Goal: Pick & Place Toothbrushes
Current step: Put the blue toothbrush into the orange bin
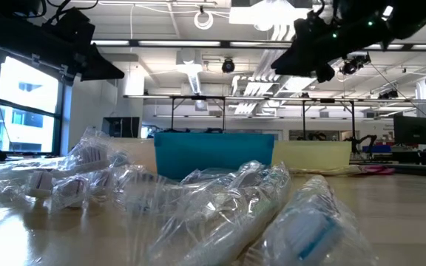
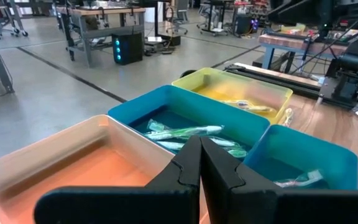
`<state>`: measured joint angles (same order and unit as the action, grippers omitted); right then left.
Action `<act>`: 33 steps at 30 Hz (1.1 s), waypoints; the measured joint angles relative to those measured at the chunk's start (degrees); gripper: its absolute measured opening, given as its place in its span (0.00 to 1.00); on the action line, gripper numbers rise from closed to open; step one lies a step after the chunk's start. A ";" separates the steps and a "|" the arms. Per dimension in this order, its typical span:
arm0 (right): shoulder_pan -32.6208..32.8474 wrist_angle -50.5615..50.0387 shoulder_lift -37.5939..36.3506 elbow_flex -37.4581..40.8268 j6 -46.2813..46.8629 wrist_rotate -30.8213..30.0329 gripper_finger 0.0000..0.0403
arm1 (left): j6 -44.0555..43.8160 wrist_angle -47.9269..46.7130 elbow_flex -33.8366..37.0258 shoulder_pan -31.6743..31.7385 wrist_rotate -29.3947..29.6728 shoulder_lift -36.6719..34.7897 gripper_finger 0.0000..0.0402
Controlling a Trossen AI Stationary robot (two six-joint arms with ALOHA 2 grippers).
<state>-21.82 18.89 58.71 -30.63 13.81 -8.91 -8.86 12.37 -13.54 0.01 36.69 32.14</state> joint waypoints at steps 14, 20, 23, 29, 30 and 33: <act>2.00 0.47 -3.60 1.18 -1.54 0.04 0.28 | -0.44 -0.01 0.00 0.00 -0.04 -0.02 0.00; 2.00 0.44 -3.56 1.18 -1.59 0.31 0.28 | -0.44 -0.05 0.00 0.00 -0.05 -0.01 0.00; 2.00 0.46 -3.55 1.18 -1.61 1.47 0.28 | -0.44 -0.07 0.00 0.00 -0.05 -0.02 0.00; 2.00 1.09 -3.55 1.18 -1.61 1.73 0.28 | -0.44 -0.09 0.00 0.00 -0.05 -0.02 0.00; 2.00 1.08 -3.53 1.18 -1.61 1.74 0.28 | -0.44 -0.09 0.00 0.00 -0.07 -0.02 0.00; 2.00 1.08 -3.53 1.18 -1.61 2.77 0.28 | -0.46 -0.09 0.00 0.00 -0.32 -0.02 0.00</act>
<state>-19.81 19.98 55.18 -29.45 12.21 -6.14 -9.32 12.27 -13.54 0.01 36.37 32.12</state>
